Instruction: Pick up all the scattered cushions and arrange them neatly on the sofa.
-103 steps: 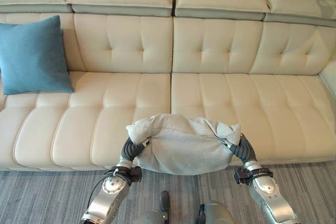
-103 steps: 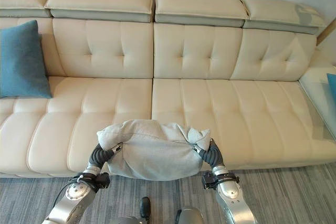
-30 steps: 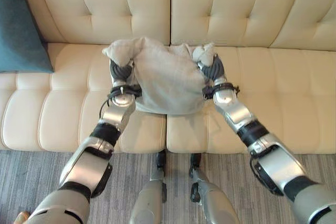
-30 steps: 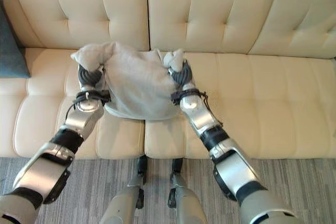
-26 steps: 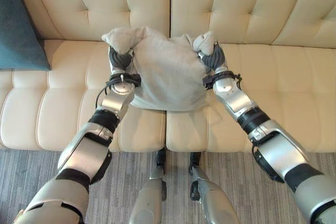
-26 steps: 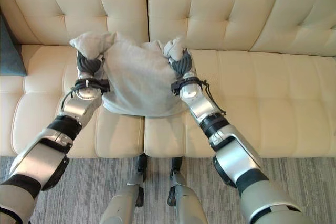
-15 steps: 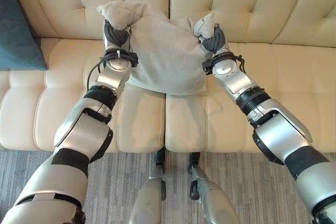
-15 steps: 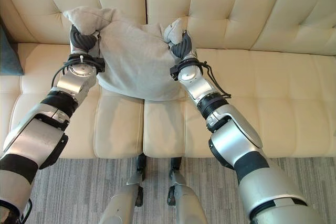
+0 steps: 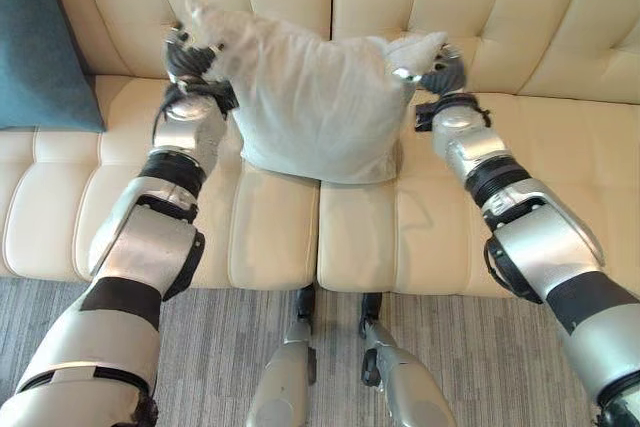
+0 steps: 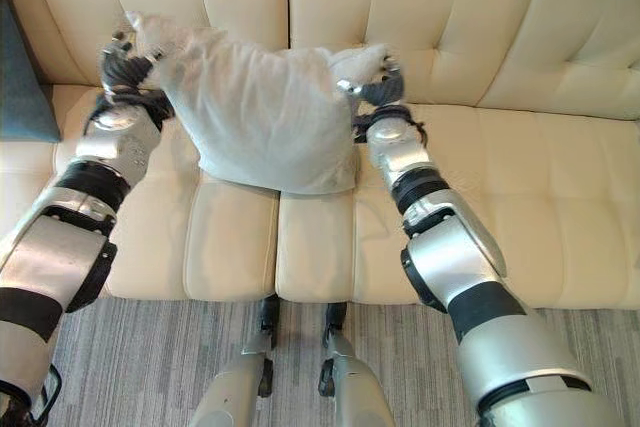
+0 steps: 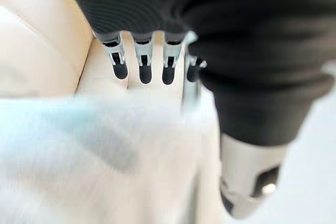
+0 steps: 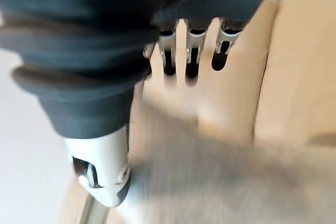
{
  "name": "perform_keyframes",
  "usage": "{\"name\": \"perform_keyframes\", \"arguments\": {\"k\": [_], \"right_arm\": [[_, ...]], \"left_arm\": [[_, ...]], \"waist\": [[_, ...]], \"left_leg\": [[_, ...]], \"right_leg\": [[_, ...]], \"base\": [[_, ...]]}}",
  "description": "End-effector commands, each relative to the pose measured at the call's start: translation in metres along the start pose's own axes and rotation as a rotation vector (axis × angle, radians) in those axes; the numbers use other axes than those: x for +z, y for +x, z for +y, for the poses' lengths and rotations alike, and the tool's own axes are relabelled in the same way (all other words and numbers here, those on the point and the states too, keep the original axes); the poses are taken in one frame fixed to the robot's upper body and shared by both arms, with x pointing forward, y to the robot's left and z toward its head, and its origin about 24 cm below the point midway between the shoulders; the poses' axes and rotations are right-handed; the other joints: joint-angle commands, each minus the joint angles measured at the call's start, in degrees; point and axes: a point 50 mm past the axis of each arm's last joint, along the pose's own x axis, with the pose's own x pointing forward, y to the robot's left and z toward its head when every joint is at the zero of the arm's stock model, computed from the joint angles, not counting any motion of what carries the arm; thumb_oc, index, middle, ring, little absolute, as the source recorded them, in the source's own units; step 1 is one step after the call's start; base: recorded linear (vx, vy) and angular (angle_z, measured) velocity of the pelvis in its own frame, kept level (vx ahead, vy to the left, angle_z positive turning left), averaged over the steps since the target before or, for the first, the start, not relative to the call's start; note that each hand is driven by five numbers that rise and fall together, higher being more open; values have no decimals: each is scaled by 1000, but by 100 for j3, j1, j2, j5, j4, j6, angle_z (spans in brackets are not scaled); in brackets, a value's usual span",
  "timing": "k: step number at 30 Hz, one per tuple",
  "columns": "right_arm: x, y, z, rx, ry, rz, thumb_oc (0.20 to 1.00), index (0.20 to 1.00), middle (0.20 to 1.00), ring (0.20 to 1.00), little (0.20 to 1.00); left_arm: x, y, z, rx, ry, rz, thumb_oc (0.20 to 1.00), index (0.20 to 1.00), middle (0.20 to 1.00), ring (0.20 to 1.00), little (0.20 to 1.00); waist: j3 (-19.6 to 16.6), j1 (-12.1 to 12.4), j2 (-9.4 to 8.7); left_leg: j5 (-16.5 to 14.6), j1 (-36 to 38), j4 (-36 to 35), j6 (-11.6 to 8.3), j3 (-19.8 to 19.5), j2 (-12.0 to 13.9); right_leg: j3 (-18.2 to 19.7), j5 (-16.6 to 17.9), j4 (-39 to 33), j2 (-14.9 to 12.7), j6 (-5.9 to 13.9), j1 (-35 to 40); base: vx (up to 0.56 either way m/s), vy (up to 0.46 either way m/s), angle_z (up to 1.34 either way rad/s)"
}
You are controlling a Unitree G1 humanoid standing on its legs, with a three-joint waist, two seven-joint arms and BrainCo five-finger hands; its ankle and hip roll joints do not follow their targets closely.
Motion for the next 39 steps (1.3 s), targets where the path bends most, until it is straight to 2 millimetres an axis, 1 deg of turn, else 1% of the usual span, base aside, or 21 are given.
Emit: {"name": "perform_keyframes", "arguments": {"k": [1,6,9,12,15,16,17,18,19,20,21,22,23,24,26,29,30,33,35,38,39], "right_arm": [[53,7,-11,-120,138,-116,1000,1000,1000,1000,1000],[63,5,-22,-97,222,-201,1000,1000,1000,1000,1000],[34,-6,-42,-26,268,-271,1000,1000,1000,1000,1000],[-39,-35,-74,88,82,-234,1000,1000,1000,1000,1000],[-98,-59,-112,141,-91,-106,1000,1000,1000,1000,1000],[-98,-59,-112,141,-91,-106,1000,1000,1000,1000,1000],[-135,-91,-134,217,-163,-1,1000,1000,1000,1000,1000],[-135,-91,-134,217,-163,-1,1000,1000,1000,1000,1000],[-144,-99,-139,222,-203,24,1000,1000,1000,1000,1000],[-183,-128,-157,263,-262,177,1000,1000,1000,1000,1000],[-195,-138,-165,265,-277,232,1000,1000,1000,1000,1000],[-195,-138,-165,265,-277,232,1000,1000,1000,1000,1000],[-207,-148,-165,248,-234,282,1000,1000,1000,1000,1000],[-236,-172,-176,231,-225,415,1000,1000,1000,1000,1000],[-260,-197,-179,231,-223,532,1000,1000,1000,1000,1000],[-276,-214,-184,235,-263,615,1000,1000,1000,1000,1000],[-298,-235,-189,235,-309,731,1000,1000,1000,1000,1000],[-309,-243,-184,221,-309,792,1000,1000,1000,1000,1000],[-328,-260,-176,227,-326,909,1000,1000,1000,1000,1000],[-335,-270,-174,239,-333,960,1000,1000,1000,1000,1000],[-342,-281,-174,221,-308,1014,1000,1000,1000,1000,1000]], "left_arm": [[50,10,11,62,-137,-122,1000,1000,1000,1000,1000],[44,11,30,65,-162,-133,1000,1000,1000,1000,1000],[21,2,79,77,-76,-176,1000,1000,1000,1000,1000],[-32,-27,145,115,157,-114,1000,1000,1000,1000,1000],[-74,-61,191,100,351,0,1000,1000,1000,1000,1000],[-74,-61,191,100,351,0,1000,1000,1000,1000,1000],[-102,-95,221,57,502,108,1000,1000,1000,1000,1000],[-102,-95,221,57,503,108,1000,1000,1000,1000,1000],[-117,-109,227,58,501,160,1000,1000,1000,1000,1000],[-141,-138,249,35,617,279,1000,1000,1000,1000,1000],[-158,-153,258,51,620,365,1000,1000,1000,1000,1000],[-158,-153,258,51,620,365,1000,1000,1000,1000,1000],[-170,-166,263,61,617,418,1000,1000,1000,1000,1000],[-191,-192,270,32,651,524,1000,1000,1000,1000,1000],[-211,-218,269,-4,642,625,1000,1000,1000,1000,1000],[-226,-234,265,-73,673,704,1000,1000,1000,1000,1000],[-241,-249,255,-144,686,763,1000,1000,1000,1000,1000],[-249,-255,254,-132,678,799,1000,1000,1000,1000,1000],[-264,-266,248,-121,647,871,1000,1000,1000,1000,1000],[-273,-278,250,-117,653,936,1000,1000,1000,1000,1000],[-282,-298,256,-116,671,1036,1000,1000,1000,1000,1000]], "waist": [[-17,131,60],[-42,140,75],[-95,104,38],[-239,59,-15],[-374,13,-48],[-392,8,-51],[-495,-30,-63],[-512,-33,-66],[-570,-39,-66],[-675,-66,-23],[-744,-78,-10],[-756,-78,-11],[-796,-107,-1],[-872,-139,16],[-896,-174,45],[-907,-203,61],[-895,-227,87],[-865,-228,96],[-734,-217,200],[-761,-204,239],[-850,-231,227]], "left_leg": [[-801,252,405,10,112,-121],[-781,280,368,11,112,-129],[-745,425,227,31,153,-128],[-859,727,126,56,285,-104],[-888,955,13,89,378,-101],[-873,934,5,91,376,-105],[-874,1139,-127,100,441,-98],[-861,1121,-134,101,440,-101],[-862,1183,-177,106,463,-98],[-822,1391,-376,112,492,-118],[-841,1408,-376,116,494,-129],[-835,1394,-376,117,493,-130],[-857,1413,-376,116,521,-143],[-875,1455,-376,129,522,-165],[-907,1547,-376,154,535,-195],[-919,1579,-376,177,549,-221],[-933,1578,-376,194,611,-247],[-885,1528,-376,187,673,-226],[-750,1487,-376,229,742,-91],[-740,1449,-376,244,762,-43],[-731,1459,-376,255,740,-54]], "right_leg": [[155,-1110,668,-341,595,272],[175,-1089,608,-342,585,305],[190,-1020,522,-323,568,396],[276,-1011,398,-287,598,637],[315,-960,268,-281,637,812],[313,-947,257,-284,637,794],[358,-913,158,-266,669,947],[357,-903,149,-268,669,930],[357,-890,111,-269,683,983],[356,-865,9,-265,719,1134],[342,-849,-31,-275,741,1177],[341,-840,-40,-276,741,1166],[339,-818,-81,-287,756,1199],[343,-797,-105,-296,771,1246],[334,-799,-66,-319,798,1314],[351,-771,-42,-338,822,1338],[379,-651,-114,-357,866,1328],[399,-572,-113,-351,882,1244],[425,-974,800,-283,797,1066],[368,-1297,1281,-264,723,1116],[503,-1488,1931,-228,689,1264]], "base": [[0,0,0],[0,0,0],[44,41,1],[97,43,-6],[55,45,-27],[65,49,-22],[40,23,-17],[64,29,-16],[38,51,-25],[45,66,-23],[23,59,-23],[-7,35,-9],[-30,55,-8],[-42,78,-4],[-40,71,-4],[-87,69,-7],[-104,57,-4],[-187,26,-13],[-215,-17,-32],[-153,-65,-22],[-91,-85,-19]]}}
